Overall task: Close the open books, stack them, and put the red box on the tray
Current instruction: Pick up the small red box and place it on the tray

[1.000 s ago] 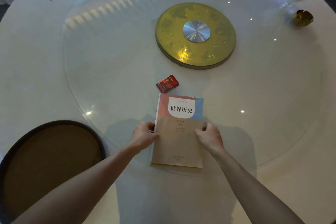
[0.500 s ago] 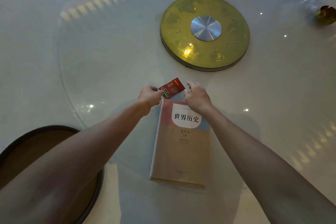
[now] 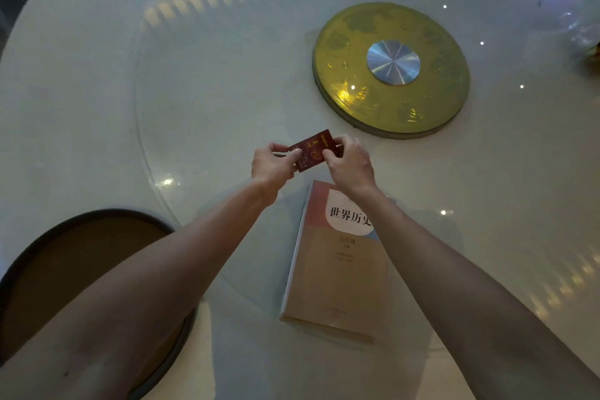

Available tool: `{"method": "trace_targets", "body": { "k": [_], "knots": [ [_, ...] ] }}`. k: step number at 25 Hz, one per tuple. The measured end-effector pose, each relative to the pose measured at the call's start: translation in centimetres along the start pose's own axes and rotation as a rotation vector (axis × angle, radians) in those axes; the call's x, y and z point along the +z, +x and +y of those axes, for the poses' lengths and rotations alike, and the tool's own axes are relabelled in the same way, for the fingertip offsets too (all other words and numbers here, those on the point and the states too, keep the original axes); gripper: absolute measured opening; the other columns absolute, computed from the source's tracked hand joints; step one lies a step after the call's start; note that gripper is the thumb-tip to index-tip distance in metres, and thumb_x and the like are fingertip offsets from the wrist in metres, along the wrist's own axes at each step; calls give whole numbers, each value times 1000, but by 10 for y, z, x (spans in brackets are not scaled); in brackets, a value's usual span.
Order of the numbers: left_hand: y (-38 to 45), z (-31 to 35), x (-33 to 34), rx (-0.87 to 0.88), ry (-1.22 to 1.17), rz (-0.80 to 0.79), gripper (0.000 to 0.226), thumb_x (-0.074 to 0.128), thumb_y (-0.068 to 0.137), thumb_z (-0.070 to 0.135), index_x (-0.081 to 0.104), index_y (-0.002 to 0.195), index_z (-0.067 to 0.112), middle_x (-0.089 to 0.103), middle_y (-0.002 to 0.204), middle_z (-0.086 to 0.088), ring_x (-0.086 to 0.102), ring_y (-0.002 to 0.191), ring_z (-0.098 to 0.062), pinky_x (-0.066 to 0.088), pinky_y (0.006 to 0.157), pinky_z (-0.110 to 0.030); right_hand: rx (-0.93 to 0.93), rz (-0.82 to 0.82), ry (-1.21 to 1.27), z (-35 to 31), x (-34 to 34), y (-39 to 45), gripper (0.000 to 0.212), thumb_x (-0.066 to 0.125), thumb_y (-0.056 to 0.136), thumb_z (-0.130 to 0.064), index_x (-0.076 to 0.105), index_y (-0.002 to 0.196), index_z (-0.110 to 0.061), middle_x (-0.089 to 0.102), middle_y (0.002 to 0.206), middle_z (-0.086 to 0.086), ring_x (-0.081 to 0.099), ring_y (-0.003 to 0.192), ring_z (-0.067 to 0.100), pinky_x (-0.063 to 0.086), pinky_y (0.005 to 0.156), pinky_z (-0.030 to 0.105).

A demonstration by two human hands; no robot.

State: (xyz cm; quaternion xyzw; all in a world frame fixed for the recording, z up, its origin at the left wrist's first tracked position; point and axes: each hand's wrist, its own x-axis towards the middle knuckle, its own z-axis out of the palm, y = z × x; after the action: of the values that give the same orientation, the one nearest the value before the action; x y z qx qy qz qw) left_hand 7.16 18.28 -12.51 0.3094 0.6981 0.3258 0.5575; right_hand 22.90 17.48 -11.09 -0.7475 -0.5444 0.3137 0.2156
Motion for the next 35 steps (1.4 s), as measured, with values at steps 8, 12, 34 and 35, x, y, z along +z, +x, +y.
{"method": "trace_targets", "body": {
  "k": [8,12,34,35],
  "knots": [
    [-55,-52,-136,-34,-112,213,22,77,87,21,61,99,10,73,96,-13,74,81,-26,61,73,-40,-147,-249,-52,-83,81,-67,32,68,95,-26,65,124,-13,68,116,9,66,106,25,56,95,44],
    [-84,-104,-213,-95,-124,339,20,77,87,20,63,98,13,73,99,-12,75,82,-25,64,75,-43,-221,-379,-79,-118,144,-124,31,68,95,-23,65,125,-16,69,114,9,65,104,24,56,94,44],
    [-133,-176,-310,-135,427,354,49,70,87,35,54,130,16,56,125,-6,59,108,-22,48,82,-32,-176,-613,-258,-142,205,-213,51,58,101,-37,56,147,-15,61,145,7,57,133,24,51,110,45],
    [-132,-166,-307,-64,489,361,50,69,88,37,54,131,16,54,127,-7,58,112,-23,49,84,-33,-188,-593,-270,-141,194,-210,51,56,101,-37,57,147,-15,61,146,8,57,134,24,49,112,45]
  ]
}}
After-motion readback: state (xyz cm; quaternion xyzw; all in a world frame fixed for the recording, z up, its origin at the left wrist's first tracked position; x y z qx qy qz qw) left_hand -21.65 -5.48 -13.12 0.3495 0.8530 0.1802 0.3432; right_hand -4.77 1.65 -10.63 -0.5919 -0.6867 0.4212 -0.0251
